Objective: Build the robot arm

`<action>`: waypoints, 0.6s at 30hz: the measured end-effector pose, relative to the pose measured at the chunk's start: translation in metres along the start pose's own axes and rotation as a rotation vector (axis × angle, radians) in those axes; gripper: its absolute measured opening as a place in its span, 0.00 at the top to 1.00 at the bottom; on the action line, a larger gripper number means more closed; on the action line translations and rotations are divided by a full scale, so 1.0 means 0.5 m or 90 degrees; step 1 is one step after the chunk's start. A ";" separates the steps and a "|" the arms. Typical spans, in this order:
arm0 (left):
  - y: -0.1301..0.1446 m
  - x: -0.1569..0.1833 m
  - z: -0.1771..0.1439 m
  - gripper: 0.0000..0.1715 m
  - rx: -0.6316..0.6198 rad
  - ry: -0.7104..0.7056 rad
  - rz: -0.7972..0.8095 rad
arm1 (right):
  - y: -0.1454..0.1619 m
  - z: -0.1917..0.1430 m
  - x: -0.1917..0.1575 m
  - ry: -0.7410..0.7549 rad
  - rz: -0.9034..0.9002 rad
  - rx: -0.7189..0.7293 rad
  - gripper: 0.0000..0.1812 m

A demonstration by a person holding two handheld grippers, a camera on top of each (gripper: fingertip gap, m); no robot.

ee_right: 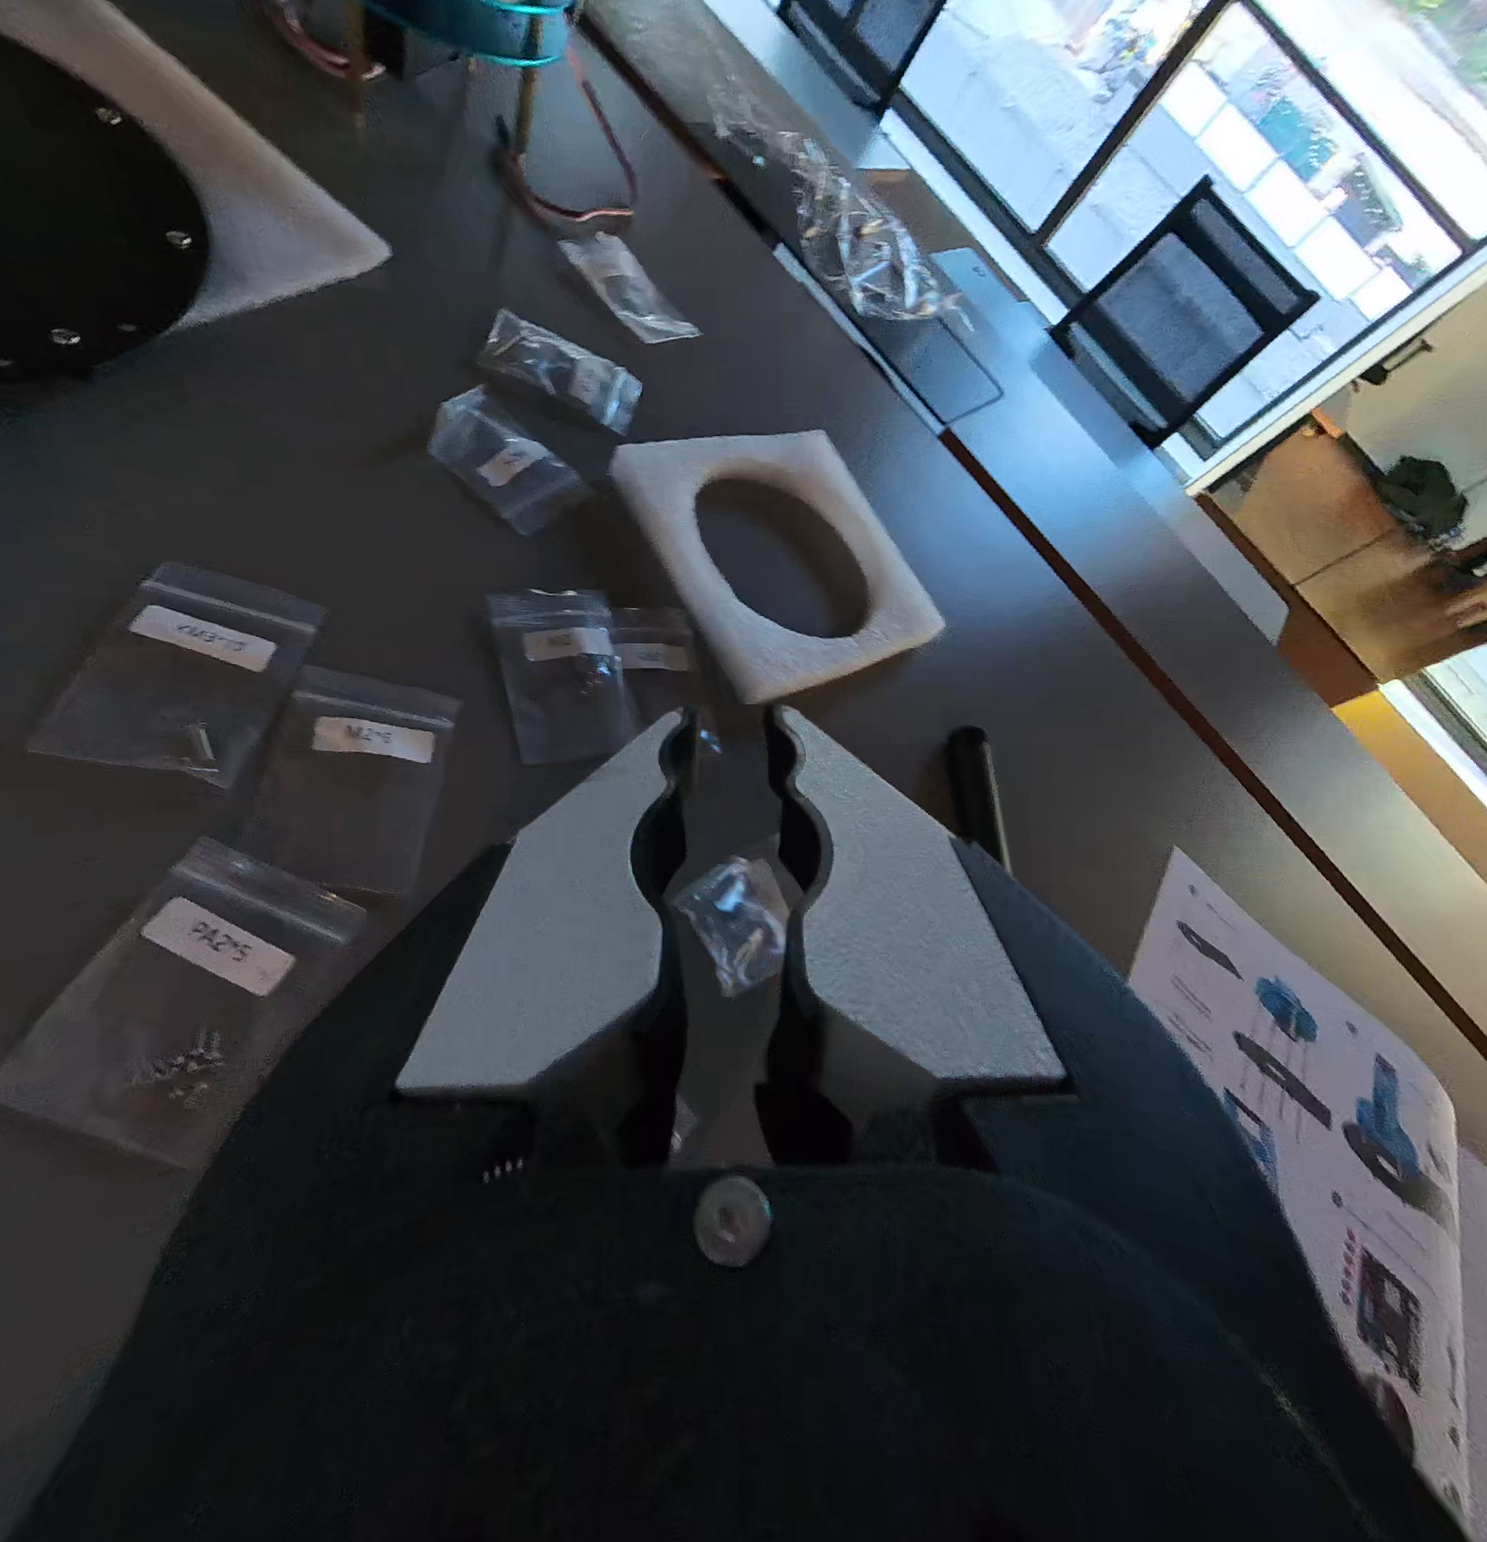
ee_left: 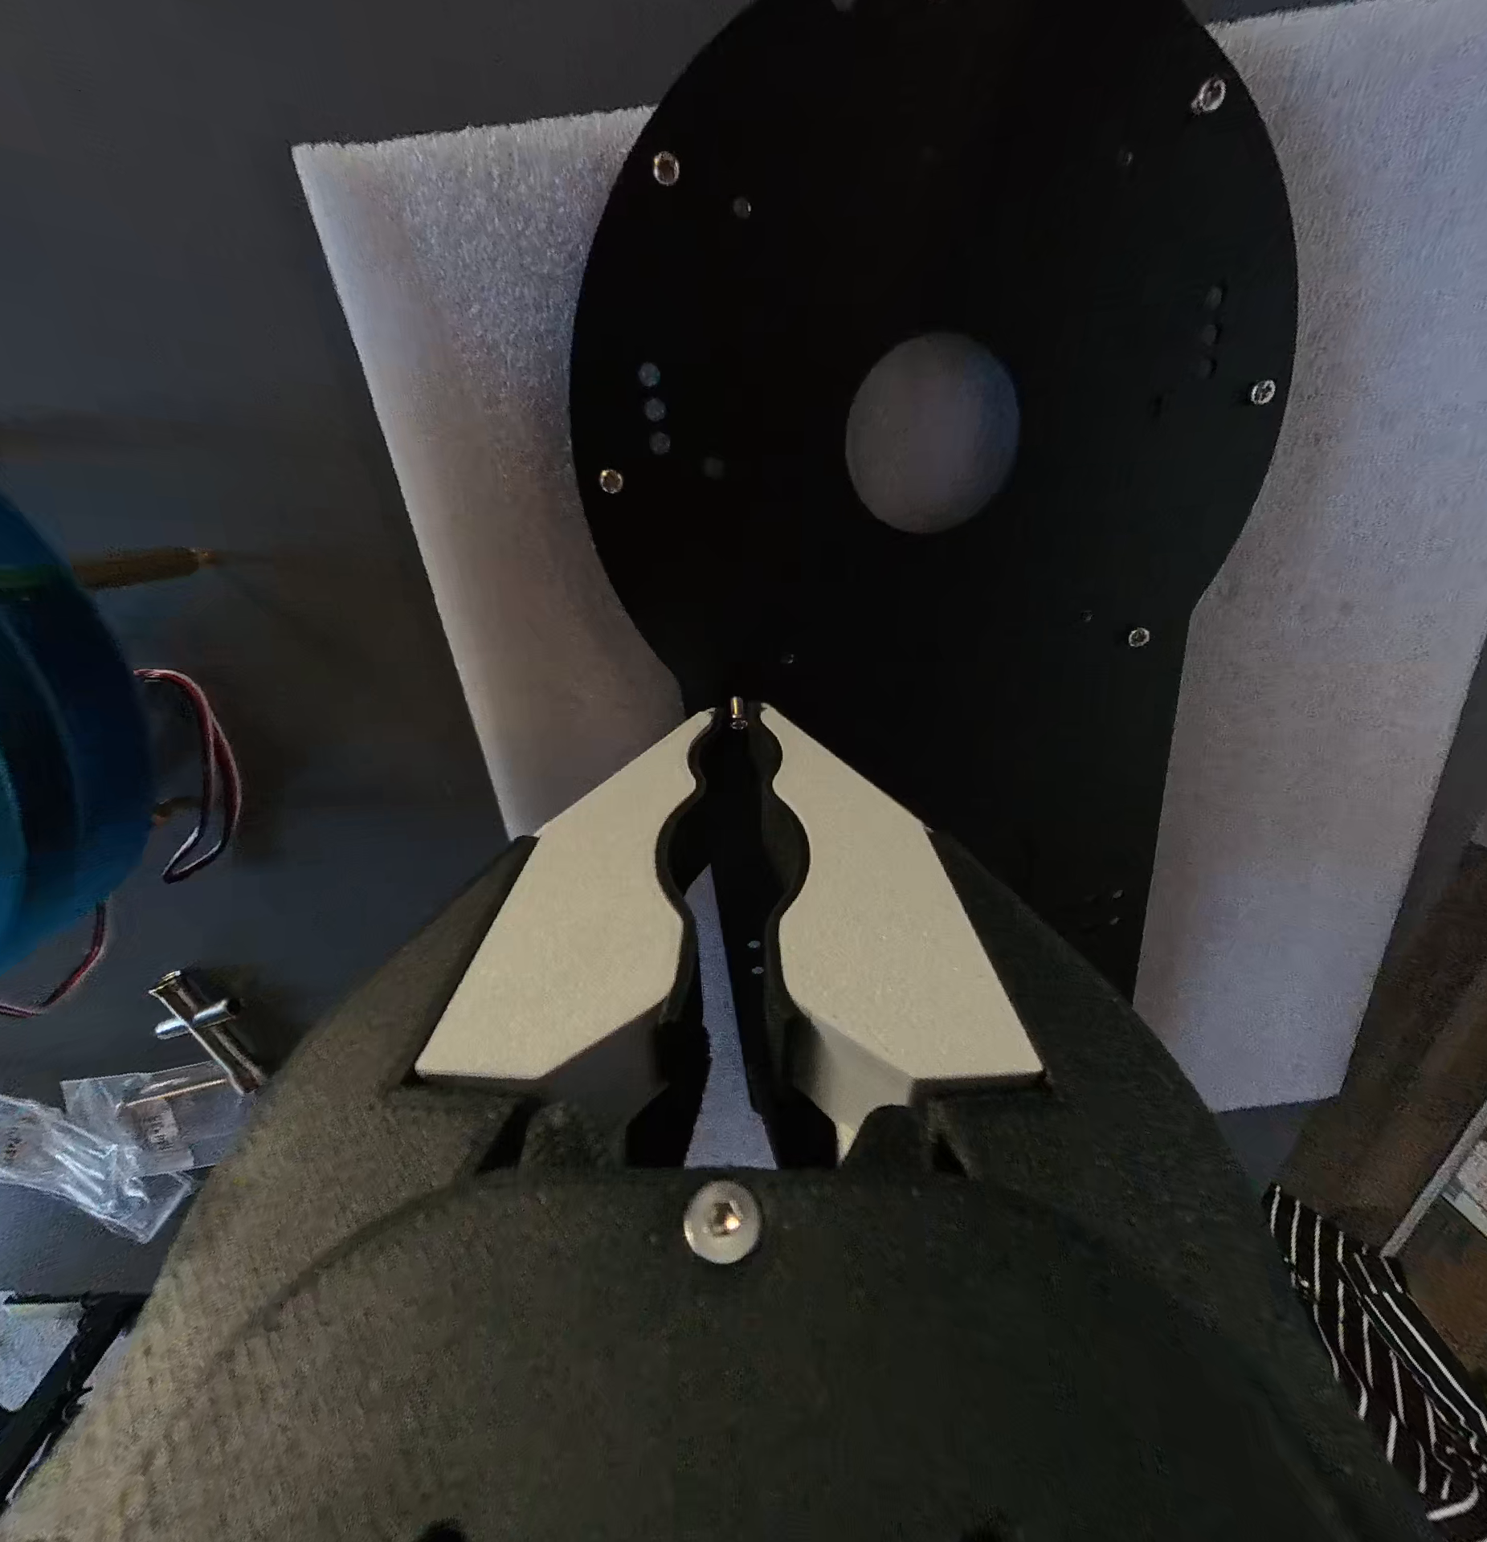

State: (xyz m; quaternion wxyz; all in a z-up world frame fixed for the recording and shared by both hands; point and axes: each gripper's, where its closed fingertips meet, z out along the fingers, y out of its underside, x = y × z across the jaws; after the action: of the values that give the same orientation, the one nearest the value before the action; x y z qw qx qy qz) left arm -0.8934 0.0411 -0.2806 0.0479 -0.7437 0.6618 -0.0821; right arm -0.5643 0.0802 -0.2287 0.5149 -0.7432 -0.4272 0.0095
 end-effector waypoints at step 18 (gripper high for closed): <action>0.004 -0.003 0.014 0.99 -0.034 0.032 -0.018 | 0.006 -0.020 0.024 0.032 0.008 0.004 0.92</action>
State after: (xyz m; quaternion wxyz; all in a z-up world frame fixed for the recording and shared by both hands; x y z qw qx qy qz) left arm -0.8943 0.0418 -0.2882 0.0102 -0.7514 0.6544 -0.0838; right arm -0.5502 0.0801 -0.2212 0.5273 -0.7444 -0.4096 -0.0045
